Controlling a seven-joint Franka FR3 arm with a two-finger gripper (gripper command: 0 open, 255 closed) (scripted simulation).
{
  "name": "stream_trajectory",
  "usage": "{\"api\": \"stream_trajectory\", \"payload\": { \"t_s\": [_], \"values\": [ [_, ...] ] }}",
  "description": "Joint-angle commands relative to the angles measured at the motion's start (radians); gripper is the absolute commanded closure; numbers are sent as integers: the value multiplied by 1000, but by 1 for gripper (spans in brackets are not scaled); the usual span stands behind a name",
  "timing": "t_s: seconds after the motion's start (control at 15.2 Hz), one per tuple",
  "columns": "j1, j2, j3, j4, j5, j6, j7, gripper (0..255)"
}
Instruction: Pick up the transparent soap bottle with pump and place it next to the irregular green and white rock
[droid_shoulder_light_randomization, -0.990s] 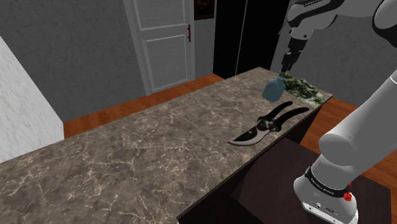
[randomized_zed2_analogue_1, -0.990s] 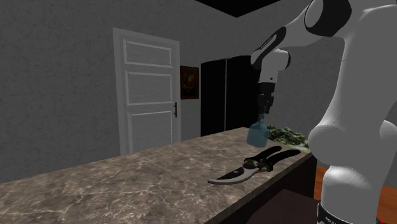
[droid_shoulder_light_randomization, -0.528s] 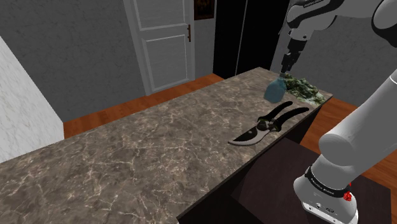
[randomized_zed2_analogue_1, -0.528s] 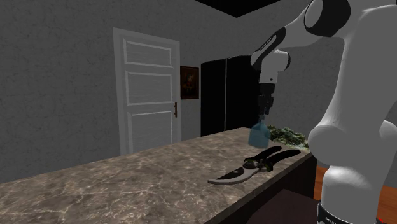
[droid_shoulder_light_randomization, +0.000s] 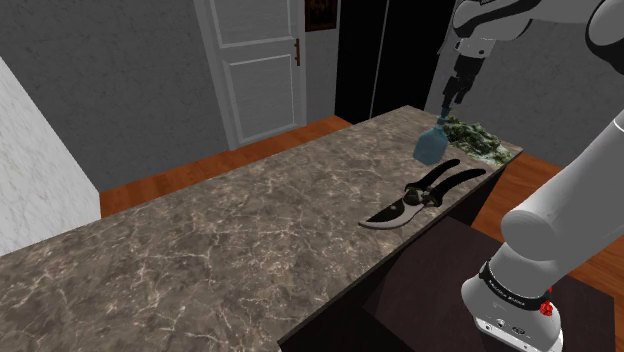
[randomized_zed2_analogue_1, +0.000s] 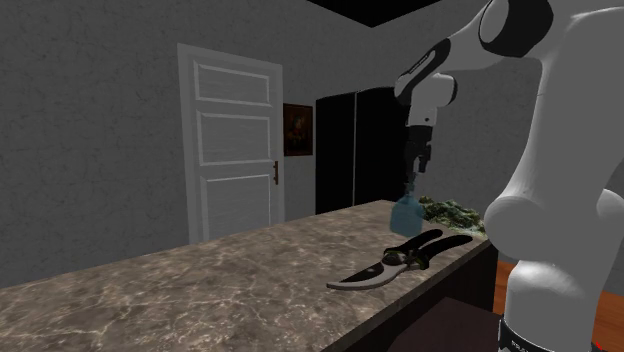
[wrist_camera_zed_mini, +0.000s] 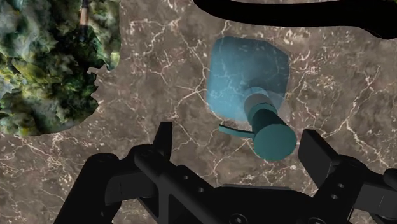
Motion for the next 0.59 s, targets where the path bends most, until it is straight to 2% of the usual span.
{"api": "stream_trajectory", "payload": {
  "t_s": [0.0, 0.07, 0.53],
  "values": [
    [-2, -2, -2, 56, -2, -59, 0, 0],
    [-3, -1, -3, 82, -2, -85, 0, 0],
    [-3, -1, -3, 82, -2, -85, 0, 0]
  ]
}}
